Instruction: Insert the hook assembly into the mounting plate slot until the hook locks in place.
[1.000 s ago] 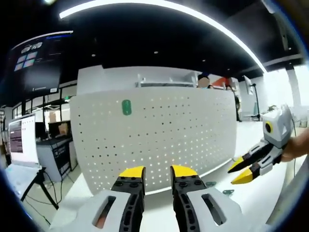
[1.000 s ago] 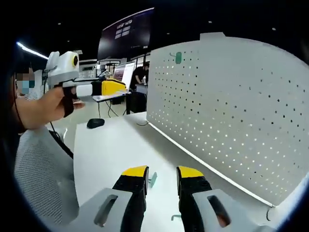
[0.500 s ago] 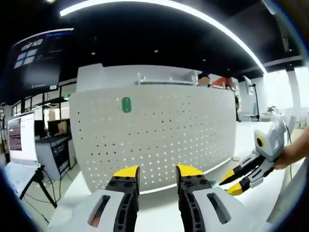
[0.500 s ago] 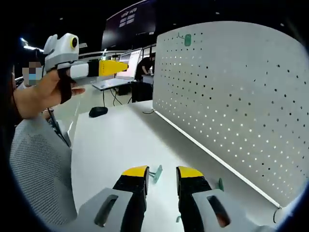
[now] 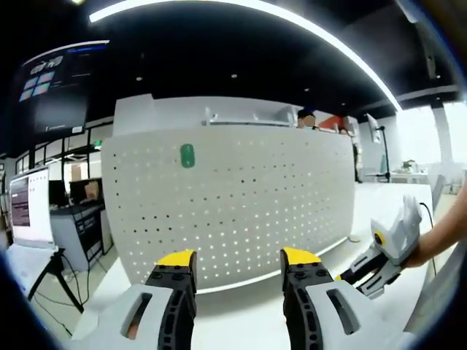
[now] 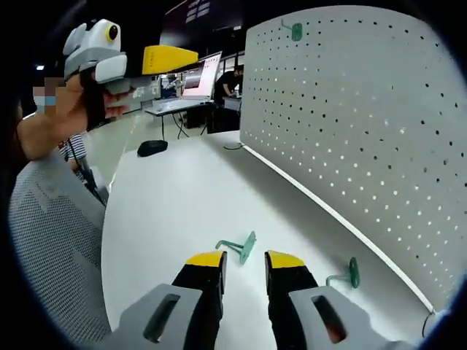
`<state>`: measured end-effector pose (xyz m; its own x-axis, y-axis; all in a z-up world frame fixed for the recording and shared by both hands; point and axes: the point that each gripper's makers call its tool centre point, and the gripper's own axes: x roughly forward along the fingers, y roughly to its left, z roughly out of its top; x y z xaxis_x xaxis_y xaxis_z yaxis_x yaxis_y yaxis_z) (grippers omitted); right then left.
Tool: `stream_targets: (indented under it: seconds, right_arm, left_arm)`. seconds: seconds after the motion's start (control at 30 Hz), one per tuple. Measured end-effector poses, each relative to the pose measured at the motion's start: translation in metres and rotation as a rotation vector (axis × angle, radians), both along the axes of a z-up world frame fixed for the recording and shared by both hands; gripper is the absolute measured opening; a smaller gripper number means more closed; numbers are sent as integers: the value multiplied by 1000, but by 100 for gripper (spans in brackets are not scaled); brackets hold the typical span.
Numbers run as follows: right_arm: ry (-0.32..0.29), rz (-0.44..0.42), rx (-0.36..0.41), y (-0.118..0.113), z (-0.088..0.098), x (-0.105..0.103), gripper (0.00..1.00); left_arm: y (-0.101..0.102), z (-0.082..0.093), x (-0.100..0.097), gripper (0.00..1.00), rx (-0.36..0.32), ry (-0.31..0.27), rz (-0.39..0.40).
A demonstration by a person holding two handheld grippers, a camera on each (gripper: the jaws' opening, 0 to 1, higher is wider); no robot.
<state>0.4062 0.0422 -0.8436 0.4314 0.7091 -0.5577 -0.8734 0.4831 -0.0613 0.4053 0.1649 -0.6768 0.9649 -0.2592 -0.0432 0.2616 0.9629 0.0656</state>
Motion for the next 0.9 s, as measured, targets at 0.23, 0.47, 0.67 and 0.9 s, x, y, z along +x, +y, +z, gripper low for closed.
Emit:
stream_targets:
  seconds: [0.23,0.47,0.67,0.9]
  right_arm:
    - [27,3,-32,2,-18,2,18]
    - [48,-3,-51,5,-31,5,17]
    - [56,1,-59,11,-39,6,15]
    - [47,6,-67,18,-44,9,12]
  left_arm:
    - [-1,-2,0,48,6,6,-5]
    - [-2,-2,1,49,8,7,-11]
    - [-2,-4,1,49,8,12,-12]
    - [-2,-5,3,49,14,19,-14]
